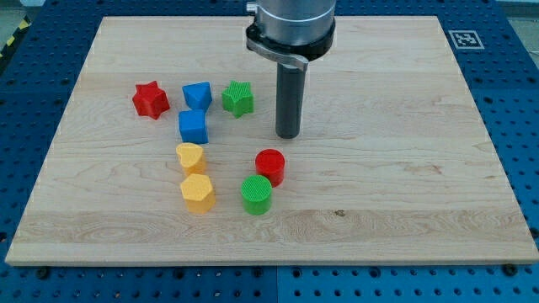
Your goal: Slightly move the yellow heart towards the left side of the board
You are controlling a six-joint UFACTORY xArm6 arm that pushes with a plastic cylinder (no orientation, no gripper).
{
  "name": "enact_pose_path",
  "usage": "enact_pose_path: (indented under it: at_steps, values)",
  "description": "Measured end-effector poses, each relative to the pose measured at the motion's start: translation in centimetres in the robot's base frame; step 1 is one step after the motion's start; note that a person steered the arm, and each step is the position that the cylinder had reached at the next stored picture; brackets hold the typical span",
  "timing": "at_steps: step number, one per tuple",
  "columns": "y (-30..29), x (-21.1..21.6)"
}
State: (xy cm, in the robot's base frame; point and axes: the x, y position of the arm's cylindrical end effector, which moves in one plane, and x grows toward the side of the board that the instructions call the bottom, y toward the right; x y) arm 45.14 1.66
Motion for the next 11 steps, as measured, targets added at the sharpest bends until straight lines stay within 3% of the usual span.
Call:
enact_pose_path:
  at_steps: [11]
  values:
    - [-8.9,5.3]
